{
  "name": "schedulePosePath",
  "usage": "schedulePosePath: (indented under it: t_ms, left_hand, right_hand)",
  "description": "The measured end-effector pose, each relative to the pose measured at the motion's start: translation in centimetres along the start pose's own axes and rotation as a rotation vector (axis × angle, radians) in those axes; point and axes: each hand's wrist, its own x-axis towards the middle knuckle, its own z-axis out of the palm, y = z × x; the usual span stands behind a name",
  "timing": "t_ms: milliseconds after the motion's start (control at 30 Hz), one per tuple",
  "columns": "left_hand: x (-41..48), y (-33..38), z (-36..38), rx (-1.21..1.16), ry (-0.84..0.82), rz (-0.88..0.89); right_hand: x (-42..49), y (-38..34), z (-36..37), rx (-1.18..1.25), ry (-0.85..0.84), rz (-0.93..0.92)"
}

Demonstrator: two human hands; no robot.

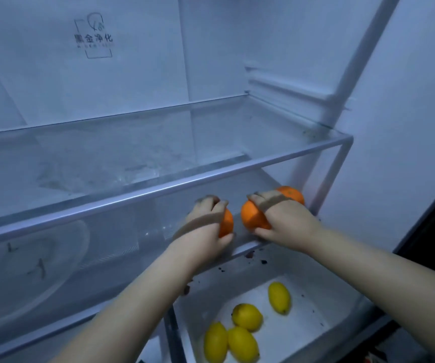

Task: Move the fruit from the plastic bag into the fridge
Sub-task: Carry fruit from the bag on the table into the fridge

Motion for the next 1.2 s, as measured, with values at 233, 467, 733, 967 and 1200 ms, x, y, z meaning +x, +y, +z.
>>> schedulePosePath:
  t_ms: [233, 467, 733, 967, 1200]
  left_hand:
    - [2.4, 0.2, 0.5, -0.034, -0.016, -0.116]
    - [3.2, -0.7, 0.8, 0.017, -0.007, -0.078]
    - [2.6, -0.5, 0.6, 0.029, 0.059, -0.056]
    - [0.0, 0.4, -0.9, 0.136, 0.116, -0.088]
    - [-5.9, 2.4, -3.2, 0.306, 0.196, -0.152]
  right_hand:
    - [1.5, 1.2, 1.0, 0.100, -0.004, 0.008]
    - [2.0, 1.6, 1.7, 0.059, -0.006, -0.047]
    - [1.2, 1.5, 1.1, 0.047, 0.059, -0.062]
    - [-0.7, 0.7, -0.3, 0.015, 0.116, -0.098]
    - [-3.2, -0.7, -1.9, 0.022, 0.239, -0.244]
